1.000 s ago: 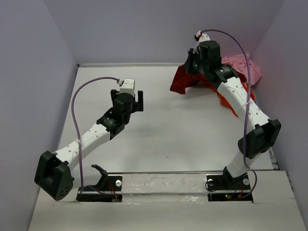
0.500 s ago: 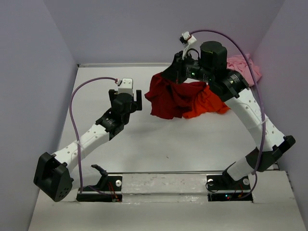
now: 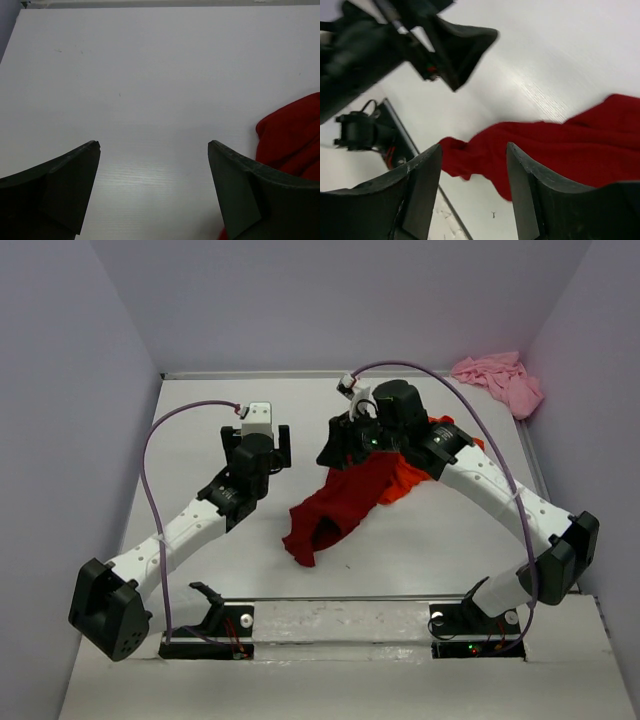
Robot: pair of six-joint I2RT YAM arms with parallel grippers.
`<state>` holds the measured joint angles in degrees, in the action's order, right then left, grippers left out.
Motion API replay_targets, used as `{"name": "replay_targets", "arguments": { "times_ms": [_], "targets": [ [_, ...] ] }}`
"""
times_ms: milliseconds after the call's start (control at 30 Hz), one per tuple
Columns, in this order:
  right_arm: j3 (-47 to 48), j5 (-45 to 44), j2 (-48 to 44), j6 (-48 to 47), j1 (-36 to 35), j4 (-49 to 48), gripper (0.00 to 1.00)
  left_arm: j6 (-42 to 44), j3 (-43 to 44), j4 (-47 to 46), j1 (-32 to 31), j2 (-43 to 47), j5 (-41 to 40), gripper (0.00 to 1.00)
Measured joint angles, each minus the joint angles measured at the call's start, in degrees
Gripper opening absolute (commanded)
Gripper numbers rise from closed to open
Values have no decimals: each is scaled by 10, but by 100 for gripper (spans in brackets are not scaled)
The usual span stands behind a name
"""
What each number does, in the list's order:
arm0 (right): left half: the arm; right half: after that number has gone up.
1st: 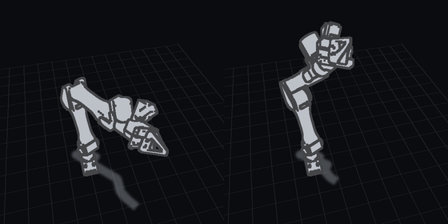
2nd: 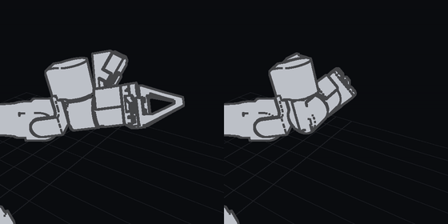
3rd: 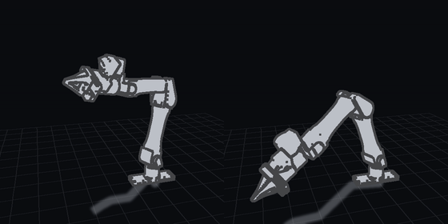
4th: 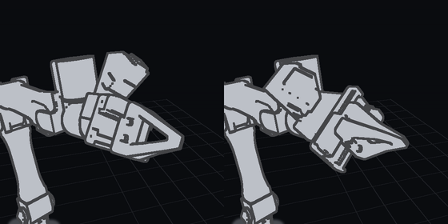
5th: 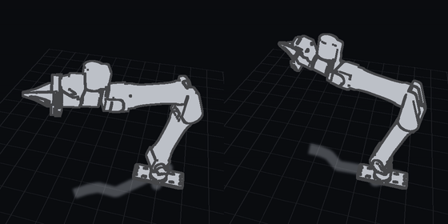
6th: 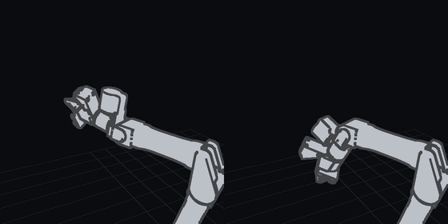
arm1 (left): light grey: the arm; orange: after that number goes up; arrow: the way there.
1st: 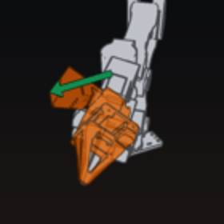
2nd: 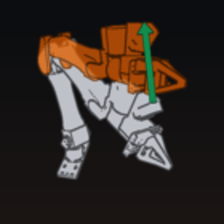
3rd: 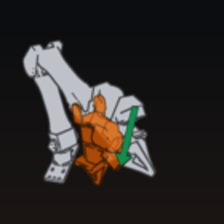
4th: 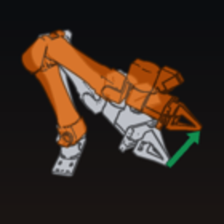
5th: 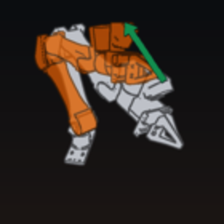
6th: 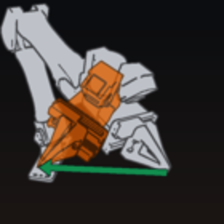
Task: Fold and stack the t-shirts
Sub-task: Move the tshirt to the center of the board
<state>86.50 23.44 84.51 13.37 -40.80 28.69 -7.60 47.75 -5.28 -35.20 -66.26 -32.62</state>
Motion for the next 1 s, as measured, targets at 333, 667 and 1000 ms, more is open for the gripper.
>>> {"name": "replay_targets", "arguments": {
  "times_ms": [333, 667, 1000],
  "targets": [
    [-31, -368, 28, 6, 4, -1, 63, 0, 0, 0, 0, 18, -28, 99],
    [-95, -535, 140, 60, 50, 10, 60, 0, 0, 0, 0, 18, -11, 99],
    [-119, -596, 174, 99, 85, 40, 60, -4, 0, 0, 0, 4, 56, 99]
  ]
}}
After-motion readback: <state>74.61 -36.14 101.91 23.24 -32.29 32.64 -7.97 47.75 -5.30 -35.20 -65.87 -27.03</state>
